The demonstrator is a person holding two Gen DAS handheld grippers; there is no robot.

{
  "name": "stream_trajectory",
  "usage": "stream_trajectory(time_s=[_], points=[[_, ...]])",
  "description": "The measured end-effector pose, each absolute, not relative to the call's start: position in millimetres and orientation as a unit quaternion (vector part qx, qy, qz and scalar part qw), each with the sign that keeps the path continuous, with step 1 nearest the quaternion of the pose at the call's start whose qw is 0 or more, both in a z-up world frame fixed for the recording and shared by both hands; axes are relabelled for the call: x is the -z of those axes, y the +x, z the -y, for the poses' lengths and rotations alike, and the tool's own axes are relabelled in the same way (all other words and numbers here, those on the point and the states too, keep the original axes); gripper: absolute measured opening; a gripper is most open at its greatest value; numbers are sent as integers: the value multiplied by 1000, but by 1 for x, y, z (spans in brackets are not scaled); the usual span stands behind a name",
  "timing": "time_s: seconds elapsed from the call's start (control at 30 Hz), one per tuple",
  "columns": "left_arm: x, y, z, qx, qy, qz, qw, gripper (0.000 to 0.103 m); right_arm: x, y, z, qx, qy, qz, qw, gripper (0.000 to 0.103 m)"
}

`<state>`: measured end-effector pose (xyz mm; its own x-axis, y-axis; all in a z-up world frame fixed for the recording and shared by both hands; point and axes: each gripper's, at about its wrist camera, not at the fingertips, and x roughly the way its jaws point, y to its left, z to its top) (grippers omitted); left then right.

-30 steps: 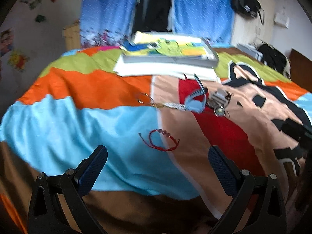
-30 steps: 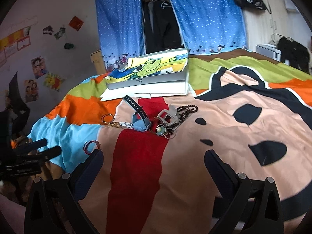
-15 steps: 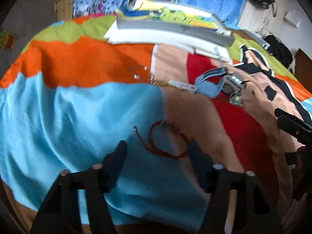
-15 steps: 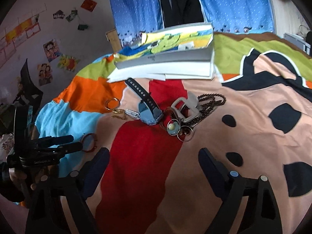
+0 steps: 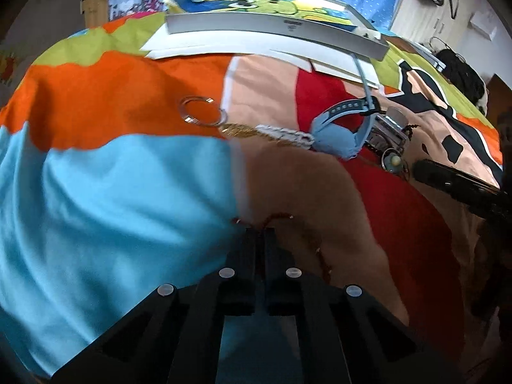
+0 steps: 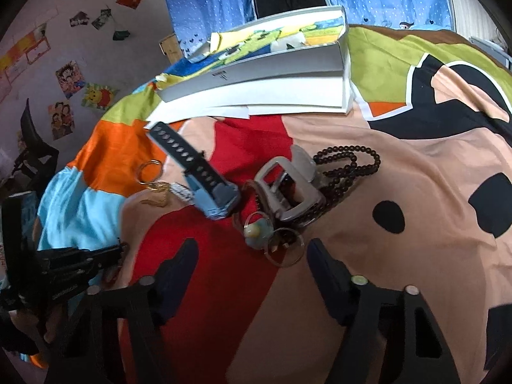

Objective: Organize jewelry
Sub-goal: 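Grasp the red beaded bracelet with the left tool while the right tool grasps the silver ring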

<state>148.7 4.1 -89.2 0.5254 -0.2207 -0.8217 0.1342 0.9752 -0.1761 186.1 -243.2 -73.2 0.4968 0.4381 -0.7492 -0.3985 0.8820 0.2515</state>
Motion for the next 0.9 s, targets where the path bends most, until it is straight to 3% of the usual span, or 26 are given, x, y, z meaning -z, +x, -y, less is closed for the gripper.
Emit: stream_trajectory(time_s=[0.07, 0.23, 0.4, 0.6, 0.63, 0.67, 0.9], points=[[89, 152, -2, 105, -46, -476, 872, 2, 77, 192, 243, -239, 10, -447, 862, 55], [89, 161, 2, 109, -48, -477, 871, 2, 88, 204, 241, -251, -26, -469, 847, 54], [88, 158, 1, 110, -50, -476, 871, 2, 88, 205, 243, -257, -43, -480, 838, 24], [84, 157, 5, 114, -56, -475, 871, 1, 84, 188, 239, -249, -65, -478, 840, 23], [83, 156, 5, 115, -59, -473, 872, 1, 83, 186, 239, -249, -63, -478, 840, 20], [81, 154, 5, 116, -60, -471, 873, 1, 81, 182, 240, -252, -59, -478, 839, 6], [68, 143, 10, 123, -60, -450, 882, 1, 70, 153, 236, -256, -61, -458, 849, 4]])
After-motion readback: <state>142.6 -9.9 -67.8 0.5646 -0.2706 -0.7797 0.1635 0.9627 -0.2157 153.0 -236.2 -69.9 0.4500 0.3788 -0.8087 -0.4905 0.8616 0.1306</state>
